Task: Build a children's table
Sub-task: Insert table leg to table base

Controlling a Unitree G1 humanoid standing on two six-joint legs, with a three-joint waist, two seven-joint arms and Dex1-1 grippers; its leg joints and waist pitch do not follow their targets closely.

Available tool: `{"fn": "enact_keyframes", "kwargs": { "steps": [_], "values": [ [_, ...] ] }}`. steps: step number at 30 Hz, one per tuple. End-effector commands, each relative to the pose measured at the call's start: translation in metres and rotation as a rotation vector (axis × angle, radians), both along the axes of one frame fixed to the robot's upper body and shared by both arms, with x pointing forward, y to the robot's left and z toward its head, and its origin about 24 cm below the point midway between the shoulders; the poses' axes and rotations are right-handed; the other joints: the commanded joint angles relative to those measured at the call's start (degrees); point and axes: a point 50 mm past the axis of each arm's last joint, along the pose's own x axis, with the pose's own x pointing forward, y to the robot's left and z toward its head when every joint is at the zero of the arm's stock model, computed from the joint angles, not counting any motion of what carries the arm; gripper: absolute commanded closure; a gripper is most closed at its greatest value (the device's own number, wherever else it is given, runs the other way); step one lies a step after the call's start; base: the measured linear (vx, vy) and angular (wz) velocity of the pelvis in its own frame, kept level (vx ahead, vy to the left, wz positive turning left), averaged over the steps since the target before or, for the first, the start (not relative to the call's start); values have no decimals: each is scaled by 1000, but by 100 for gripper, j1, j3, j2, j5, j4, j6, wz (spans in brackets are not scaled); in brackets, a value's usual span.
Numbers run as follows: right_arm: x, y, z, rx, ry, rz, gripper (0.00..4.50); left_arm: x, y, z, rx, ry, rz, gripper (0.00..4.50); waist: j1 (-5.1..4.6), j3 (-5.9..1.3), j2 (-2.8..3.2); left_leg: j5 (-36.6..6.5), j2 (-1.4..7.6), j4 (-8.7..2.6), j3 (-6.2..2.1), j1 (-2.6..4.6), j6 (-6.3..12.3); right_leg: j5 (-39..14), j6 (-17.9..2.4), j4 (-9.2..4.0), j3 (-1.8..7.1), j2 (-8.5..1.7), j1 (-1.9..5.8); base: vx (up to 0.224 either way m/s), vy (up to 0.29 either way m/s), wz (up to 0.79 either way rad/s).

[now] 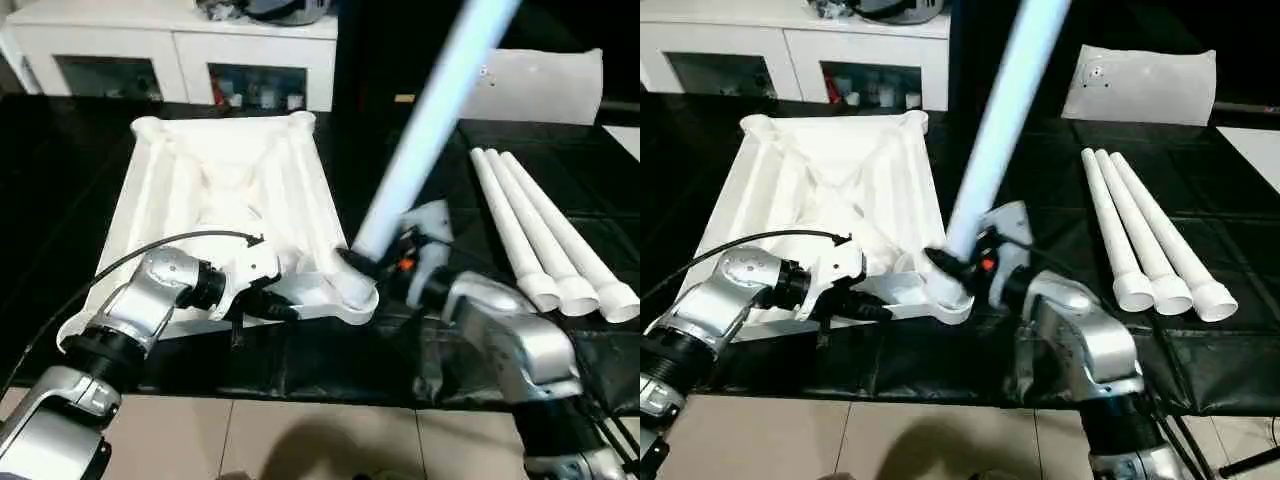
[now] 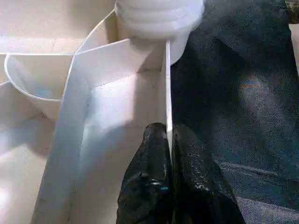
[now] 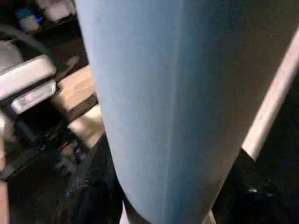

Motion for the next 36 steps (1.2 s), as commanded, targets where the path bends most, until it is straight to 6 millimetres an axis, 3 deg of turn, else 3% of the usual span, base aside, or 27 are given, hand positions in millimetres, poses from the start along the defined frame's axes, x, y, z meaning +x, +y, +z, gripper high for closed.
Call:
{"fn": "enact_keyframes", "kwargs": {
  "steps": [1,8,17,18,30,33,34,36],
  "values": [
    [2,-1,0,-40,-15,21,258,-2,-4,5,-37,1,-44,450,-5,-338,-31,-755,263,-504,-17,-4,3,-1353,-1125,-381,329,-492,328,0,0,0],
    [4,-4,-12,-168,-43,50,258,-4,1,6,-36,10,-47,450,-16,-322,-27,-872,261,-513,-21,-5,-48,-1716,-984,-417,335,-489,309,0,0,0],
    [10,-4,-16,-146,5,64,259,-2,-1,9,-32,11,-64,450,-28,-326,-4,-946,261,-513,-22,-1,-56,-1651,-1070,-416,335,-482,311,0,0,0],
    [10,-4,-18,-141,19,73,259,-1,-1,9,-30,9,-64,450,-20,-329,26,-938,258,-510,-22,6,-59,-1626,-1083,-413,333,-480,309,0,0,0],
    [11,-7,-25,-144,78,116,260,2,-1,10,-20,3,-61,450,-10,-341,18,-901,263,-507,-19,5,-52,-1418,-1186,-398,330,-478,327,0,0,0],
    [13,-6,-25,-133,77,106,260,3,-1,10,-20,3,-63,450,-12,-335,31,-981,262,-512,-22,10,-66,-1517,-1193,-410,324,-480,322,0,0,0],
    [14,-6,-25,-122,80,95,260,3,-1,11,-19,2,-63,450,-9,-331,61,-1028,259,-511,-22,16,-85,-1564,-1191,-419,326,-480,313,0,0,0],
    [15,-6,-26,-114,82,85,260,3,-1,11,-19,1,-63,450,-11,-335,45,-1063,265,-517,-27,15,-99,-1576,-1185,-422,326,-482,317,0,0,0]
  ]
}}
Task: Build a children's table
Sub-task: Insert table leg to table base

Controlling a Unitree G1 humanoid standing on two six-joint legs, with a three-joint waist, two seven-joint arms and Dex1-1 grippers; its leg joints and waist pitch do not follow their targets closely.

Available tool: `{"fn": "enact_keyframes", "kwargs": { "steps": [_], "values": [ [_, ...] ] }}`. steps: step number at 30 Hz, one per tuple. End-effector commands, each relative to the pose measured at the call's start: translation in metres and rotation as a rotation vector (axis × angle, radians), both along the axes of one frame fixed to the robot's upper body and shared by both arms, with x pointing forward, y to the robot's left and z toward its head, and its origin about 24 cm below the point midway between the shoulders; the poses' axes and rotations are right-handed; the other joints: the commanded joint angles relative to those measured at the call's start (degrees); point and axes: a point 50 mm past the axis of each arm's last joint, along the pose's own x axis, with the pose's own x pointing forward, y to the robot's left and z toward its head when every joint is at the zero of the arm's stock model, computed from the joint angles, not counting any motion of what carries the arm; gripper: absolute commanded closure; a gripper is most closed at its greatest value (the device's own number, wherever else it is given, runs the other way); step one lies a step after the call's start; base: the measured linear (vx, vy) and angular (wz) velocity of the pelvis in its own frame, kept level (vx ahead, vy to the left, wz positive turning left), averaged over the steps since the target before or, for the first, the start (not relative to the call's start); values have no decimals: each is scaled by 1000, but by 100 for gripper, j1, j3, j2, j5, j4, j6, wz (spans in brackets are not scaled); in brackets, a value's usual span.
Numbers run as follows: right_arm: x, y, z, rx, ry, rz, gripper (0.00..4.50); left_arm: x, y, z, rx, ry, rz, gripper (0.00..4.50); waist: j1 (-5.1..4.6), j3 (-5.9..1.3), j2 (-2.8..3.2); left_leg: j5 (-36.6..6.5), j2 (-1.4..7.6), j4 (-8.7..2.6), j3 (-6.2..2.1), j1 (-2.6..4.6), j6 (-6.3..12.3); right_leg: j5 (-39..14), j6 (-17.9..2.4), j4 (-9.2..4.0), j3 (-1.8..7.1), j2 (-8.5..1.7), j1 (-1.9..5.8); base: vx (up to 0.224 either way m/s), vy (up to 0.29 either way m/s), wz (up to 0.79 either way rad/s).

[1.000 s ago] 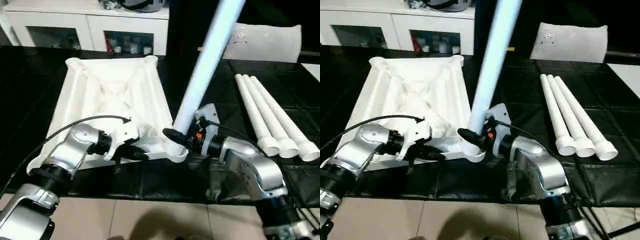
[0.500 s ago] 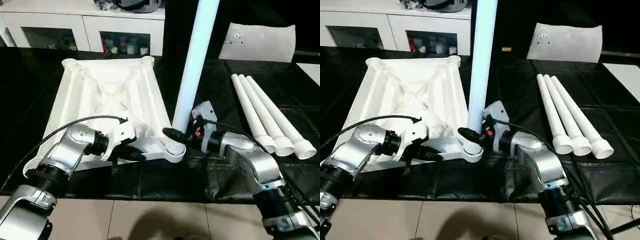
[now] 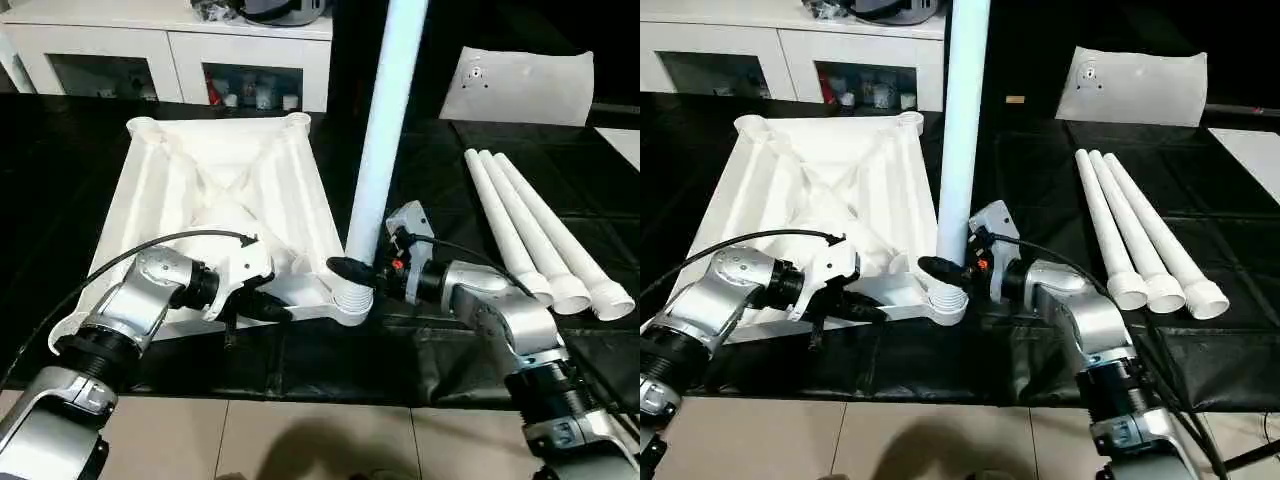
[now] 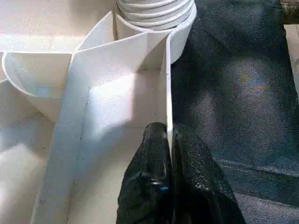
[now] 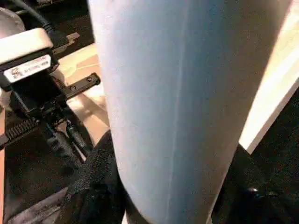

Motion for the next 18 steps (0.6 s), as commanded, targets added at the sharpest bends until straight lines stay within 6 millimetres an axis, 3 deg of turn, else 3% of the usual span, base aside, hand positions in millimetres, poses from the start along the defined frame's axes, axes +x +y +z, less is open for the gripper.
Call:
{"fn": "enact_keyframes", "kwargs": {
  "steps": [1,8,10,12,18],
  "values": [
    [-4,-4,-20,-24,94,-37,260,3,-8,11,-24,-26,-67,450,13,-336,103,-1060,255,-511,-50,8,-105,-1531,-1189,-415,323,-488,309,0,0,0],
    [-17,-23,-42,49,158,-171,260,7,-6,15,-50,-53,-30,450,41,-345,123,-1075,255,-515,-46,15,-117,-1337,-1243,-415,321,-486,320,0,0,0],
    [-25,-30,-52,60,167,-230,260,8,-6,16,-59,-58,-19,450,70,-346,176,-1123,256,-517,-37,27,-121,-1275,-1255,-437,321,-484,307,0,0,0],
    [-27,-32,-56,64,167,-255,260,8,-5,16,-59,-62,-15,450,90,-352,156,-1085,254,-524,-45,17,-111,-1205,-1272,-413,318,-482,326,0,0,0],
    [-44,-38,-65,0,82,-315,260,12,-4,16,-48,-85,6,450,144,-341,244,-1134,241,-543,-50,10,-122,-1281,-1170,-439,313,-470,328,0,0,0]
  ]
}}
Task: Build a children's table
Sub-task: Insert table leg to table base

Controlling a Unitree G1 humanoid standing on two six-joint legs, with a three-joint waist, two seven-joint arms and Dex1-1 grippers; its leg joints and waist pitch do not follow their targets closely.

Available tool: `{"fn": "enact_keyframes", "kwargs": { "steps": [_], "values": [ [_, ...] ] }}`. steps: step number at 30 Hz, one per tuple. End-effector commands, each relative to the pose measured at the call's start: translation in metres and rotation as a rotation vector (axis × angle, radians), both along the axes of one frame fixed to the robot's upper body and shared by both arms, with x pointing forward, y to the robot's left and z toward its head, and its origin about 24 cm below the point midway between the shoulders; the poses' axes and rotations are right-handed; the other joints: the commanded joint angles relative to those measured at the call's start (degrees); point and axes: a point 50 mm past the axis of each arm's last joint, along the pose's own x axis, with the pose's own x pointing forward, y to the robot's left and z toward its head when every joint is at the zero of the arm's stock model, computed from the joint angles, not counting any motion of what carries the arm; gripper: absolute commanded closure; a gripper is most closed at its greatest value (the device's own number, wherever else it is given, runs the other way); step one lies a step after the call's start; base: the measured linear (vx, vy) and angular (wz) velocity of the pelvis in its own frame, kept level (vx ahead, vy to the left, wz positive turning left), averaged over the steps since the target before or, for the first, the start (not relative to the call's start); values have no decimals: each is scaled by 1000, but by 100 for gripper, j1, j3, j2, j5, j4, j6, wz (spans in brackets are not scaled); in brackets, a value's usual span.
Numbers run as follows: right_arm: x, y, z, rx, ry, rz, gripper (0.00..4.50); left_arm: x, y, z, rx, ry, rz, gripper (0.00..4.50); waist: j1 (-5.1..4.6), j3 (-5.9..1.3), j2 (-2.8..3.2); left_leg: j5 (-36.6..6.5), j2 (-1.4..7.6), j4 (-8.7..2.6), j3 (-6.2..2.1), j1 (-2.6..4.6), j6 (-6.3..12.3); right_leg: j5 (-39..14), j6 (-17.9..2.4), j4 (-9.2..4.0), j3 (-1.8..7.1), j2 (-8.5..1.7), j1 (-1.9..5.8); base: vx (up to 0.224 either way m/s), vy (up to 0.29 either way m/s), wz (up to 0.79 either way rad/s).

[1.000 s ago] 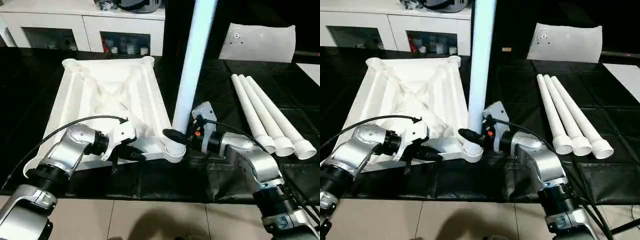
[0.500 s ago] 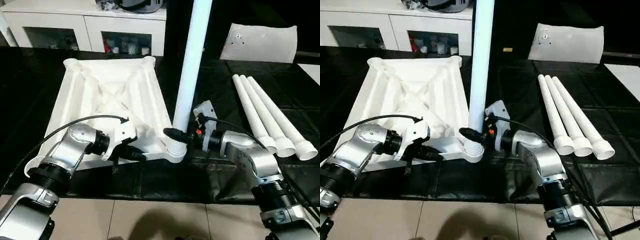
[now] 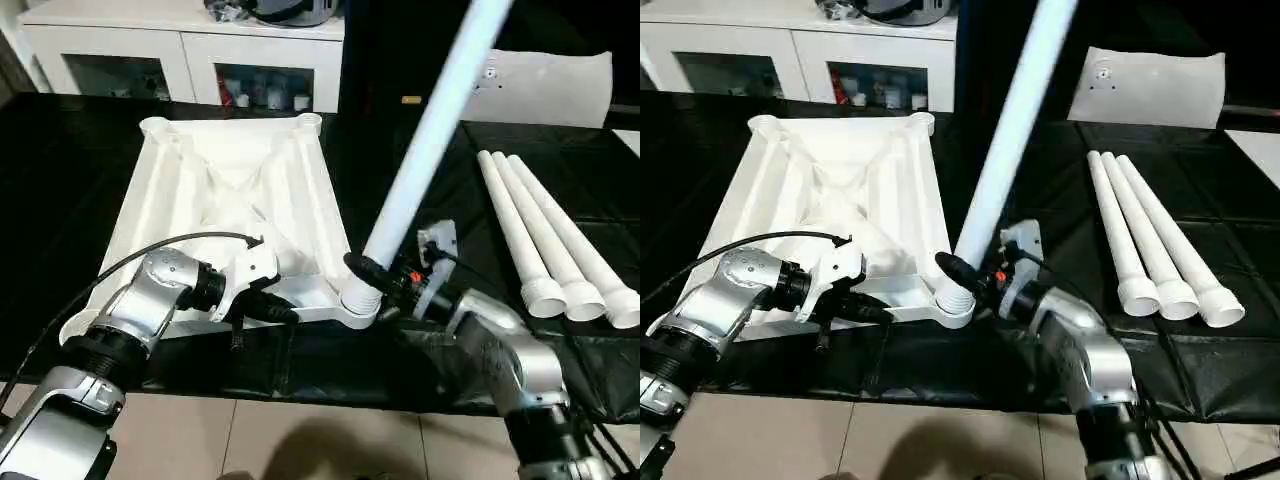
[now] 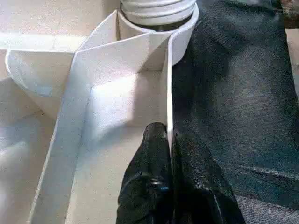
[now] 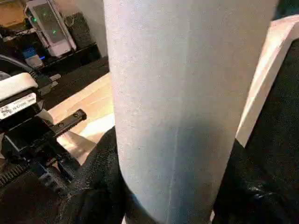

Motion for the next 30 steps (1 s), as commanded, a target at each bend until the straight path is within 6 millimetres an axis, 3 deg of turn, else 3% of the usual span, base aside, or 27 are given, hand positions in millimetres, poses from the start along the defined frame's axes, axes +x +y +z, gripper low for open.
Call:
{"fn": "enact_keyframes", "kwargs": {
  "steps": [1,3,4,7,12,13,15,21,27,30],
  "values": [
    [-16,-19,-40,-175,149,-77,260,12,4,20,-19,-81,18,450,-14,-319,143,-1200,240,-515,-50,7,-124,-1329,-1148,-444,315,-467,321,0,0,0],
    [-18,-18,-41,-226,115,-57,260,12,4,20,-13,-84,15,450,-38,-289,143,-1431,229,-529,-59,10,-128,-1765,-1064,-484,307,-471,312,0,0,0],
    [-20,-17,-40,-256,85,-42,260,13,3,20,-11,-87,14,450,-41,-259,142,-1677,229,-532,-67,43,-137,-2349,-901,-550,309,-481,283,0,0,0],
    [-22,-14,-40,-289,57,-10,260,13,3,20,-11,-89,15,450,-38,-252,136,-1769,224,-546,-80,64,-115,-2780,-725,-604,312,-493,264,0,0,0],
    [-22,-7,-40,-326,30,53,260,13,3,19,-7,-90,6,450,-44,-272,129,-1628,244,-563,-79,49,-65,-2246,-873,-546,327,-476,285,0,0,0],
    [-21,-4,-40,-335,27,85,260,13,3,19,5,-91,-6,450,-53,-268,79,-1629,239,-565,-71,45,-45,-2269,-878,-552,322,-470,287,0,0,0],
    [-19,-1,-39,-346,29,134,260,12,4,19,19,-89,-21,450,-54,-262,104,-1619,235,-566,-76,41,-23,-2398,-867,-553,320,-481,286,0,0,0],
    [-13,6,-37,-359,41,242,260,8,2,18,54,-83,-95,450,-84,-257,13,-1514,245,-557,-67,40,50,-2692,-761,-586,332,-495,262,0,0,0],
    [-20,18,-37,-324,69,396,260,6,-2,19,92,-88,-176,450,-99,-282,21,-1395,264,-561,-64,29,49,-2102,-944,-525,344,-494,284,0,0,0],
    [-29,22,-41,-324,86,470,260,8,-3,21,117,-92,-206,450,-91,-305,-3,-1254,266,-564,-50,40,38,-1604,-1062,-473,344,-478,305,0,0,0]
  ]
}}
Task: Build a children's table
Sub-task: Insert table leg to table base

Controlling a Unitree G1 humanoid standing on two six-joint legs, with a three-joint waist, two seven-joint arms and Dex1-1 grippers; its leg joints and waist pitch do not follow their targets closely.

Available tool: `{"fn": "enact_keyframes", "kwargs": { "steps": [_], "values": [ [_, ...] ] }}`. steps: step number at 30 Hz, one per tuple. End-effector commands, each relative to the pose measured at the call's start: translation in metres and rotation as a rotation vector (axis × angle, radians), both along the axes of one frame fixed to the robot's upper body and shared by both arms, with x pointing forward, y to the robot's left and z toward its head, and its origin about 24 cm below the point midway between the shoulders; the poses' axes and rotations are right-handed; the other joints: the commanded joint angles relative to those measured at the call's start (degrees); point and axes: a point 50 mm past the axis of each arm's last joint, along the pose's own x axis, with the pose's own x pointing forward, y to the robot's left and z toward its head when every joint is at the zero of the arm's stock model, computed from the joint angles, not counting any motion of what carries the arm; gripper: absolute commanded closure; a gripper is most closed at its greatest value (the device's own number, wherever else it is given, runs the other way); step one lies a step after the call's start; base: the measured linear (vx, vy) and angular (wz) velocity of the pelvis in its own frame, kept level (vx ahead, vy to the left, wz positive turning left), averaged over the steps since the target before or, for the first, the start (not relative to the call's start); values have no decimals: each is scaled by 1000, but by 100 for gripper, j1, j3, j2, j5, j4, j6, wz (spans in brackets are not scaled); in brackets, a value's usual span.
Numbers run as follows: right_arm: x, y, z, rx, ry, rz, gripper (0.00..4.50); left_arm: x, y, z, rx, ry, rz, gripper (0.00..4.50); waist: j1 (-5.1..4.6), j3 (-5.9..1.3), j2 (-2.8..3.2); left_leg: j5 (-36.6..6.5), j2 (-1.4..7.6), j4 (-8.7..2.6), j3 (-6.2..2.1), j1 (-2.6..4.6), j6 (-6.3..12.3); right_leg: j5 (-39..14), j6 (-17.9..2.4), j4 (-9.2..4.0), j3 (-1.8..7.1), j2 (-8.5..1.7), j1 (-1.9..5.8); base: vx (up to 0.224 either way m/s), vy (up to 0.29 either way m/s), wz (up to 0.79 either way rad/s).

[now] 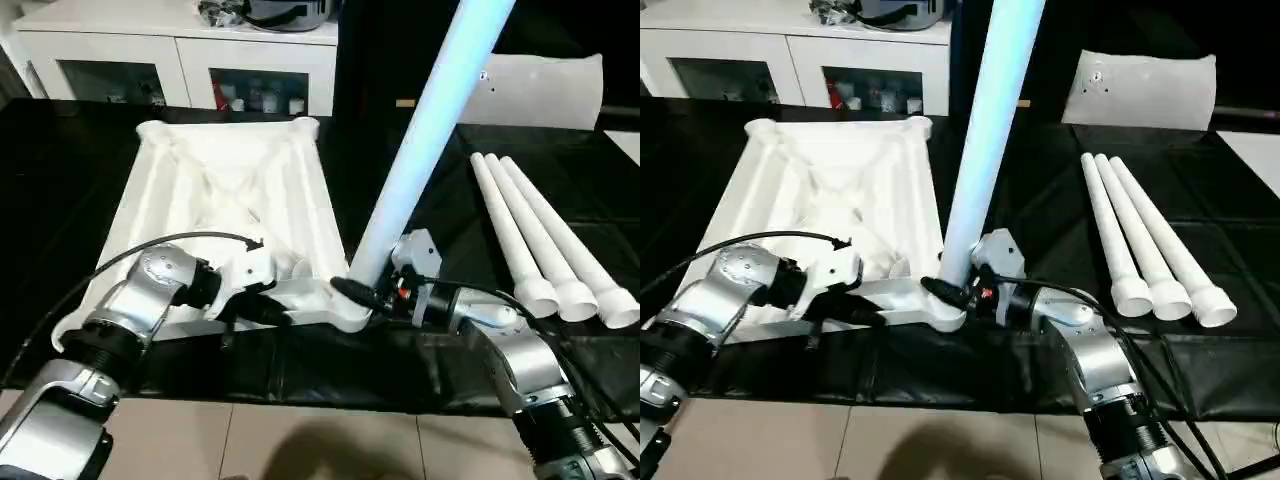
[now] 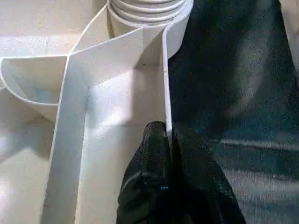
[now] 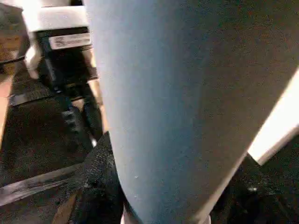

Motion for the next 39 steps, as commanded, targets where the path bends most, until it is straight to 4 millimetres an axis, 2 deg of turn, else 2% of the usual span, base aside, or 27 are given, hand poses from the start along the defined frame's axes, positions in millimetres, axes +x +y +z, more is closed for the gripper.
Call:
{"fn": "enact_keyframes", "kwargs": {
  "steps": [1,2,4,9,14,21,23,24,25,28,29,30,31,32,33,34,35,36,37,39],
  "values": [
    [-31,8,-50,-110,254,126,260,6,-11,17,26,-57,-116,450,-9,-250,79,-1249,263,-489,-55,-42,60,-1532,-1066,-471,341,-480,265,0,0,0],
    [-34,9,-51,-108,260,141,260,6,-11,18,33,-55,-128,450,0,-246,94,-1240,262,-493,-57,-38,55,-1450,-1073,-465,343,-479,268,0,0,0],
    [-37,12,-51,-90,277,161,260,7,-11,19,51,-51,-144,450,8,-246,59,-1185,262,-494,-54,-37,72,-1324,-1097,-448,344,-478,283,0,0,0],
    [-40,15,-51,-85,287,184,260,10,-7,20,85,-58,-150,450,19,-227,70,-1120,260,-500,-51,-42,75,-1258,-1133,-447,342,-485,290,0,0,0],
    [-42,18,-51,-75,289,185,260,13,-1,21,95,-63,-118,450,20,-211,39,-1153,270,-517,-55,-42,65,-1422,-1099,-460,342,-490,293,0,0,0],
    [-41,21,-51,-62,290,162,260,15,4,22,78,-70,-59,450,21,-195,48,-1247,282,-538,-60,-34,44,-1631,-1053,-480,346,-502,272,0,0,0],
    [-34,22,-52,-59,283,80,260,13,5,24,26,-76,23,450,17,-206,30,-1256,307,-550,-65,-23,3,-1614,-1074,-456,352,-513,273,0,0,0],
    [-31,22,-51,-56,279,39,260,11,5,25,0,-82,66,450,-3,-179,47,-1321,307,-568,-72,-45,-50,-1725,-1091,-465,350,-519,264,0,0,0],
    [-28,22,-51,-52,276,1,260,10,5,26,-22,-87,104,450,-7,-178,56,-1399,301,-565,-66,-27,-66,-1851,-1066,-477,351,-518,247,0,0,0],
    [-15,23,-50,-30,272,-155,260,-2,-3,28,-115,-83,255,450,-88,-138,35,-1687,306,-594,-96,-46,-123,-2597,-880,-528,343,-523,221,0,0,0],
    [-5,23,-48,-6,273,-262,260,-12,-9,27,-145,-86,337,450,-107,-138,32,-1721,310,-592,-109,-52,-136,-2694,-848,-524,343,-536,223,0,0,0],
    [-2,23,-48,-1,272,-295,260,-14,-11,26,-146,-90,355,450,-162,-117,22,-1733,313,-596,-125,-73,-142,-2857,-844,-533,333,-537,207,0,0,0],
    [1,23,-47,6,273,-324,260,-16,-13,25,-148,-93,370,450,-193,-115,30,-1822,272,-567,-109,-34,-105,-3142,-732,-599,326,-507,161,0,0,0],
    [1,23,-47,6,273,-324,260,-16,-13,25,-148,-93,370,450,-224,-115,25,-1789,246,-559,-102,-55,-54,-3184,-666,-627,326,-484,160,0,0,0],
    [5,24,-47,15,274,-370,260,-23,-20,23,-158,-87,402,450,-216,-125,25,-1775,245,-554,-97,-40,-30,-3151,-645,-634,327,-478,152,0,0,0],
    [9,24,-47,19,275,-406,260,-27,-26,22,-172,-80,423,450,-229,-115,-2,-1737,276,-560,-92,-38,-12,-3006,-690,-615,344,-482,129,0,0,0],
    [11,25,-47,20,275,-426,260,-29,-29,22,-179,-75,434,450,-223,-100,3,-1775,257,-557,-79,-38,21,-2997,-687,-635,335,-457,115,0,0,0],
    [11,25,-47,20,276,-430,260,-29,-29,22,-181,-74,437,450,-213,-107,6,-1813,261,-545,-70,-8,21,-3006,-690,-637,338,-459,95,0,0,0],
    [15,27,-48,16,281,-469,260,-35,-40,22,-187,-66,445,450,-218,-103,-5,-1789,260,-566,-91,-52,19,-2988,-652,-612,334,-460,124,0,0,0],
    [16,29,-48,22,288,-473,260,-37,-43,21,-186,-64,439,450,-243,-102,-24,-1749,262,-576,-99,-86,7,-2904,-630,-611,322,-452,145,0,0,0]
  ]
}}
